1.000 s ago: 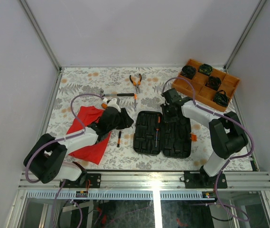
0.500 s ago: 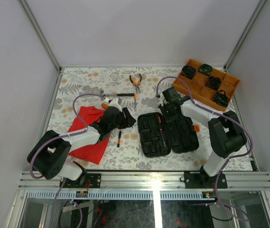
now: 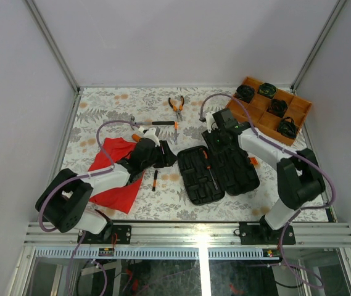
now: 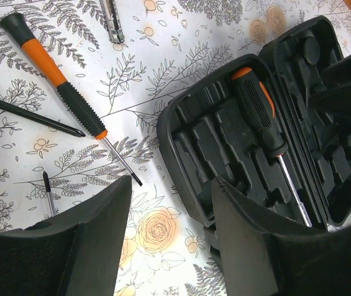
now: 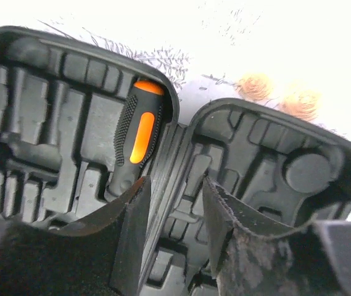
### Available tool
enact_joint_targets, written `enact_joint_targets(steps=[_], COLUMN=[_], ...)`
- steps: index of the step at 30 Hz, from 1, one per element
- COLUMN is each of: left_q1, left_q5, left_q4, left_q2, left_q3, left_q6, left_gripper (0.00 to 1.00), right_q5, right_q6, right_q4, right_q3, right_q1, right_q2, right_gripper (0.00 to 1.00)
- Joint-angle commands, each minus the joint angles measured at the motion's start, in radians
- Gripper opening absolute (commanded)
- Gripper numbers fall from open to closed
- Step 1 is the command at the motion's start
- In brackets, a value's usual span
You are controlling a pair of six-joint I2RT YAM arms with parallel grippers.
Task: Sort the tools into containers
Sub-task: Place the screwdriver in the storage box.
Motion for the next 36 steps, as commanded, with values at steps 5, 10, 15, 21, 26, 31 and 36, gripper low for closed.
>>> enact_joint_targets(steps=[5,10,15,21,26,31,36], left_q1=[0.008,0.011,0.011,0.011,0.011,0.012,0.015], left_q5=[-0.015,-0.011,-0.013,0.002,0.012,-0.043,-0.035], left_q4=[0.033,0.041,0.053,0.064,0.06,0.003,-0.022], left_q2=[0.025,0.03,0.017,0.031,0.028,0.024,0.067], left_q3=[0.016,0.018,0.004,0.012,0.013,0.027,0.054], left_q6=[0.027,0.016,0.015,0.017,0.019,0.037,0.031], left_gripper=[0.54,0.54,0.54,0.54,0.54,0.54,0.54], right_q5=[0.088,0.212,0.194,0.018,0.089,0.204,0.27], right_q6=[0.154,0.401,0.646,0.8,0.748,0.666,0.61], right_q4=[0.1,0.129,0.321,0.474,0.397,0.191,0.09], right_q3=[-0.025,0.023,-0.122,-0.303,-0.403,-0.344,-0.349], right_q1=[0.009,0.009,0.009,0.015,0.068,0.071,0.071], right_q2=[-0.255,-0.348,-0.508,-0.628,-0.682,-0.629,-0.622], right_gripper=[0.53,0.53,0.53,0.53,0.53,0.54,0.57])
